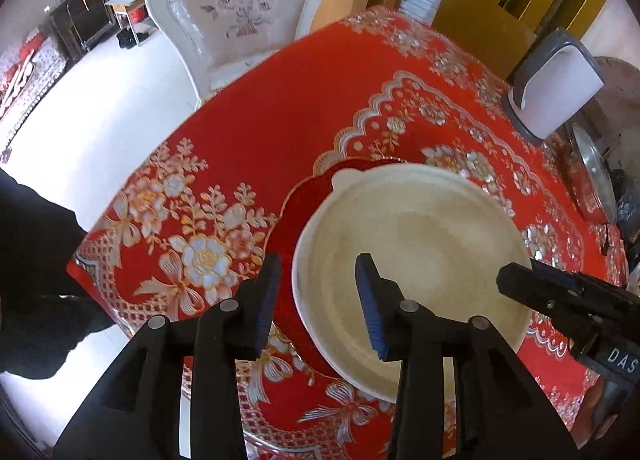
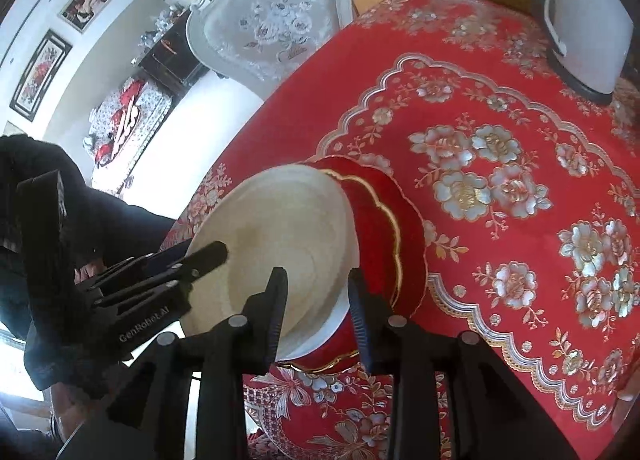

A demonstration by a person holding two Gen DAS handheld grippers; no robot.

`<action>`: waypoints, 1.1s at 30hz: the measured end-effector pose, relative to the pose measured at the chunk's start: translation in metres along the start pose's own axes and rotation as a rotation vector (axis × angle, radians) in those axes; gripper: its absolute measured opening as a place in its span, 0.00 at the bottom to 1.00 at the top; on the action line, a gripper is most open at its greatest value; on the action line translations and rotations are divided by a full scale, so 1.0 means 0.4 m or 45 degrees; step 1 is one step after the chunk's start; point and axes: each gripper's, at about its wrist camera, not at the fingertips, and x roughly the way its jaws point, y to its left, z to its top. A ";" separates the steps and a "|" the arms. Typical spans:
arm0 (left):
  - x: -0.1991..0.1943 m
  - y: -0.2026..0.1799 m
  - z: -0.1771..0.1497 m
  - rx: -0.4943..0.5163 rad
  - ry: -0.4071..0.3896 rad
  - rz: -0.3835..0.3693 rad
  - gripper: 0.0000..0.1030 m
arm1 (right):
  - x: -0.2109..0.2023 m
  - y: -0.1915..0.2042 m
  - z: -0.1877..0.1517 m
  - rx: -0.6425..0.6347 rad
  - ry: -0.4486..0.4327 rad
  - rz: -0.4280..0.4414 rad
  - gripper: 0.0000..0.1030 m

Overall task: Organize plates and bowls
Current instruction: 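Lower the cream bowl onto the plate stack with both grippers, then open both grippers and move them to the small steel bowl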

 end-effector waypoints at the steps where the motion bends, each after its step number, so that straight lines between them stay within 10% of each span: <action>1: -0.005 0.000 0.002 0.003 -0.006 0.001 0.37 | -0.004 -0.002 0.001 0.003 -0.003 -0.001 0.30; 33: -0.053 -0.169 0.041 0.189 -0.119 0.015 0.37 | -0.069 -0.054 -0.014 0.054 -0.097 -0.058 0.38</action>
